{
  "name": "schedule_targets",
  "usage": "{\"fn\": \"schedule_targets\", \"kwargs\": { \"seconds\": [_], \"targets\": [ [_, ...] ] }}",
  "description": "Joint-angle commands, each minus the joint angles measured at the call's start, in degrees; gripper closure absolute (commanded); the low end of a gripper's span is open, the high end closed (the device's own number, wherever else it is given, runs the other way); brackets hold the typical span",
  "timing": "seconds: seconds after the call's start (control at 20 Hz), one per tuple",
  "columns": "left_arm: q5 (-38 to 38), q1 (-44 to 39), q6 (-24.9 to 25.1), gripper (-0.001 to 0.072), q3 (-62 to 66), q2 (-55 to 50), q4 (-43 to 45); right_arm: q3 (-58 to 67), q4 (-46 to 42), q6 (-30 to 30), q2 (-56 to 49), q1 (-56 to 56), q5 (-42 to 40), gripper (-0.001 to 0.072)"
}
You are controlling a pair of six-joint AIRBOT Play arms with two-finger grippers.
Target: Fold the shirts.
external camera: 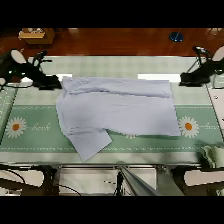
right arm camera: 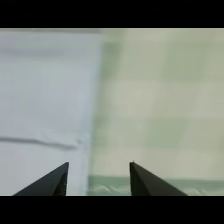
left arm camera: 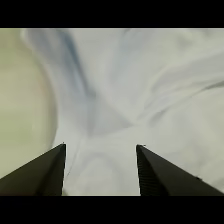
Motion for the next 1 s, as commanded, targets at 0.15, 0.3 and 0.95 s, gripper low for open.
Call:
{"fn": "schedule_targets", "kwargs": {
  "seconds": [0.15, 0.3, 0.95],
  "targets": [
    [-4.5, 13.7, 3.4, 0.0265, -27.7, 18.4, -8.3, -17.9, -0.3, 2.5, 15.8, -12.9, 0.8, 0.0288],
    [-2.5, 15.5, 7.5, 0.0176, -42.1, 28.3, -10.3, -29.1, 12.7, -3.4, 22.8, -18.6, -6.2, 0.0249],
    [2.6, 9.3, 11.2, 0.0141, -53.6, 28.3, -18.3, -34.8, 33.1, -13.6, 25.4, -23.8, -2.4, 0.0222]
  ]
}}
